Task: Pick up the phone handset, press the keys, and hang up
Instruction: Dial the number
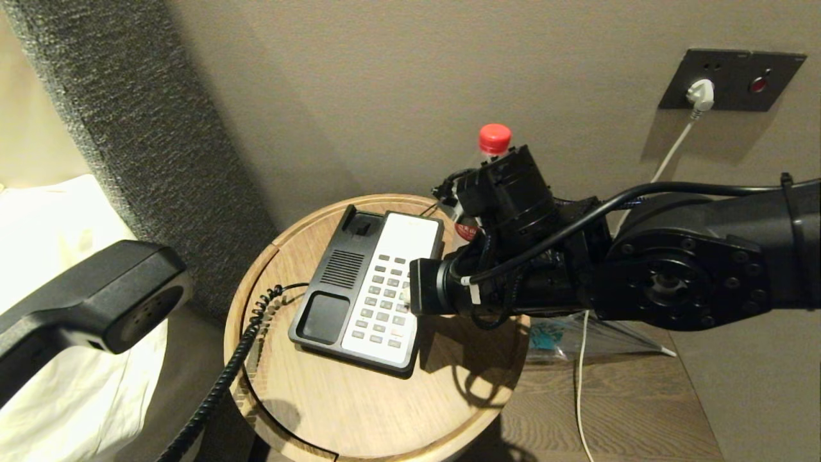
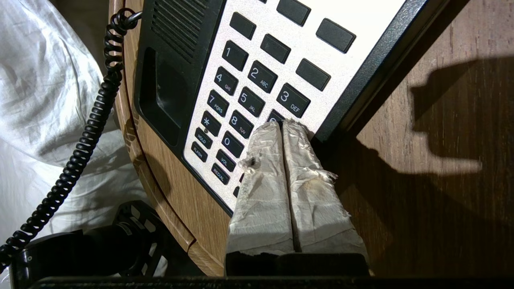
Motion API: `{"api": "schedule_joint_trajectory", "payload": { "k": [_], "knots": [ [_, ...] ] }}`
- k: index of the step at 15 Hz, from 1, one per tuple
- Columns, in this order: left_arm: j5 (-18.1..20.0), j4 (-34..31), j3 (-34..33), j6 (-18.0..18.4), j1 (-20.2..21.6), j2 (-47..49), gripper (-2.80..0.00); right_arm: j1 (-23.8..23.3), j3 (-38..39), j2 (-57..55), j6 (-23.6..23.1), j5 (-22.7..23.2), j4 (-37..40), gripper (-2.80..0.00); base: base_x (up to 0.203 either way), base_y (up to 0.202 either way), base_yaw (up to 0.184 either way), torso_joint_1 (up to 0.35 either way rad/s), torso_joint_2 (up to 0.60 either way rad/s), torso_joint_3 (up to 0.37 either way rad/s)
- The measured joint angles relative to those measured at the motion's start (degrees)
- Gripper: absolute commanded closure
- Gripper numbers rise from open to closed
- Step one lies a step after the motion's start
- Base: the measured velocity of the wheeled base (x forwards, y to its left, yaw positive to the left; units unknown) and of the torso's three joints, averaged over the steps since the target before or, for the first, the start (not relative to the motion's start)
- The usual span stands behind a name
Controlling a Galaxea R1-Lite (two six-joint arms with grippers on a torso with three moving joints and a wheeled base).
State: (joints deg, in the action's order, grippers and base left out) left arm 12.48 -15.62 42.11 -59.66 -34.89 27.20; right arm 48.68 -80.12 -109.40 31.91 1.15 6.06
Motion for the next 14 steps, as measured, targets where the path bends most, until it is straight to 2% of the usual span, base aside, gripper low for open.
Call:
{"api": "schedule_joint_trajectory", "payload": {
  "k": [14],
  "knots": [
    [0.18, -0.03, -1.38, -0.02, 0.05, -0.83, 0.00, 0.66, 0.11, 0.42, 0.52, 0.39, 0.22, 0.00, 0.000, 0.000, 0.000, 0.000, 0.00, 0.000]
  ]
}}
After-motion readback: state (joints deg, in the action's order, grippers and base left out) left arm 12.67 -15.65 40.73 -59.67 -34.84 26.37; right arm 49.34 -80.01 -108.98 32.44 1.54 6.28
